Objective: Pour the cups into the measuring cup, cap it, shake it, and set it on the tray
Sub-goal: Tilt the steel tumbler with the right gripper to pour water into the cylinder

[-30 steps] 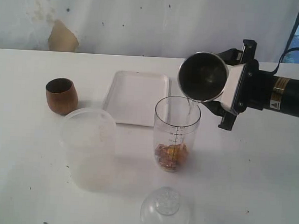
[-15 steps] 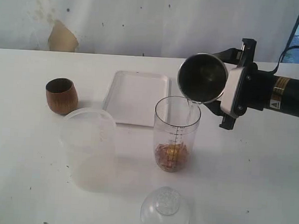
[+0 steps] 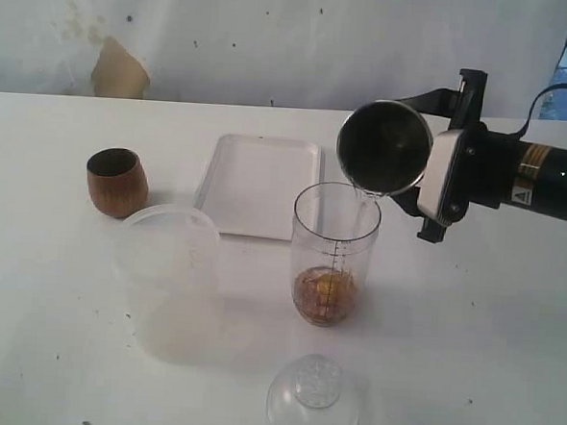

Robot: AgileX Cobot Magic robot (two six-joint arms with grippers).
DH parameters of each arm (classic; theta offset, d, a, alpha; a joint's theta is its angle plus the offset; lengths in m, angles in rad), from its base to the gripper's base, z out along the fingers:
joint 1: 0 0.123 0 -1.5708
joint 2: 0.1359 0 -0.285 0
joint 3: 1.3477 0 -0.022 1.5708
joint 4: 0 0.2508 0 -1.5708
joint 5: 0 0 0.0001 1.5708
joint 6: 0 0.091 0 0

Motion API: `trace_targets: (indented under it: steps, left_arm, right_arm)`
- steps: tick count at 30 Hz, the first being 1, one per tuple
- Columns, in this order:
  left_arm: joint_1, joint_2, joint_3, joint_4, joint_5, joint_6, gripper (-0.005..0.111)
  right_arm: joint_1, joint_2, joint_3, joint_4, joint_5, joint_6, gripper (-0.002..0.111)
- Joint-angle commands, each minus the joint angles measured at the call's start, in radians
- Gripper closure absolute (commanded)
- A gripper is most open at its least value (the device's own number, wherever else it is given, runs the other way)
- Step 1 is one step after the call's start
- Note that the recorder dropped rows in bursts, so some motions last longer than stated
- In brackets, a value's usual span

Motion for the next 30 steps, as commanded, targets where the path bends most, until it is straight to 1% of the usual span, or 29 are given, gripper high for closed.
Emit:
trace_targets:
  steps: [1, 30]
  left_arm:
    - [0.001, -0.006, 0.004, -0.009, -0.005, -0.004, 0.107]
    - [0.001, -0.006, 0.004, -0.009, -0.005, -0.004, 0.107]
  right_arm:
    - [0.0, -0.01, -0.014, 0.046, -0.051, -0.015, 0.108]
    - [0.0, -0.01, -0.055, 0.043, -0.076, -0.057, 0.108]
